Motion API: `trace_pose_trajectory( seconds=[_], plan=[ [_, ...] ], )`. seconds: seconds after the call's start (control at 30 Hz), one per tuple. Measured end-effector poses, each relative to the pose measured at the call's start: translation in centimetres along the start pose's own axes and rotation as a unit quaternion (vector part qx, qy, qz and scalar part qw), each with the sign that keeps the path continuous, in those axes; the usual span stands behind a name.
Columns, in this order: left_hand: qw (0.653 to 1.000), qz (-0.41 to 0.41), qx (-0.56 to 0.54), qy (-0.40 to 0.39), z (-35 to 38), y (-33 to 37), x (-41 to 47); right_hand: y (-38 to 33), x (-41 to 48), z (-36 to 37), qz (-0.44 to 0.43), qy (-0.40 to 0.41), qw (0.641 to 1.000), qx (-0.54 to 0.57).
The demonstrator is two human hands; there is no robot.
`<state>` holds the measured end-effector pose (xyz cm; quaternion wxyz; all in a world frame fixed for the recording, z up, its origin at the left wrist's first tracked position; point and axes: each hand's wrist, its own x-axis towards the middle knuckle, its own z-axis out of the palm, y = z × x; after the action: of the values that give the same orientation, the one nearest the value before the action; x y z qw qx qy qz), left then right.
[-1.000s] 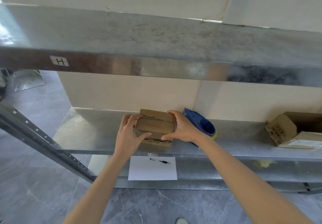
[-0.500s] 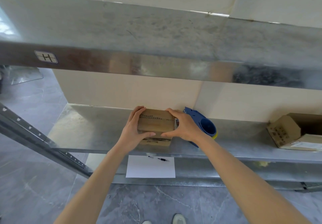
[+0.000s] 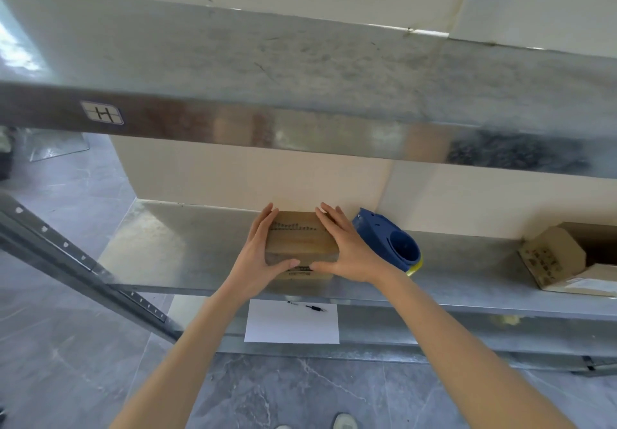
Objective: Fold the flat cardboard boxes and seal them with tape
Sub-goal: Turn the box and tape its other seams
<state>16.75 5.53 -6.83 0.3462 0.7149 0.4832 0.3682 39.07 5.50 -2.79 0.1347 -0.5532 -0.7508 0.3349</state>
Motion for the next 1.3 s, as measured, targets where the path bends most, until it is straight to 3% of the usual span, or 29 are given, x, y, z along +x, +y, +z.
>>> trace_pose_trajectory(
  seconds=[0.27,0.6,0.8,0.97,1.2,1.3],
  plan=[
    [0.999,-0.016,-0.026,0.011,0.8,-0.5,0.2,-0.5,0.1,1.1,-0.023,0.082,0.995,-0.048],
    [0.999,-0.024,-0.023,0.009,0.8,-0.4,0.4,-0.3,0.3,1.0,-0.04,0.074,0.994,-0.073],
    [1.0,-0.012,0.012,-0.005,0.0,-0.5,0.4,-0.4,-0.1,1.1,0.002,0.078,0.997,-0.003],
    [0.999,-0.005,0.038,0.006,-0.5,-0.5,0.1,-0.3,-0.6,0.9,0.003,0.073,0.995,-0.067],
    [0.999,-0.003,0.032,-0.003,-0.7,-0.5,0.2,0.4,-0.5,-0.6,0.003,0.015,1.0,-0.014],
    [0.999,-0.005,0.035,-0.003,-0.7,-0.4,0.5,0.3,-0.3,-0.5,-0.008,0.023,0.997,-0.072]
  ],
)
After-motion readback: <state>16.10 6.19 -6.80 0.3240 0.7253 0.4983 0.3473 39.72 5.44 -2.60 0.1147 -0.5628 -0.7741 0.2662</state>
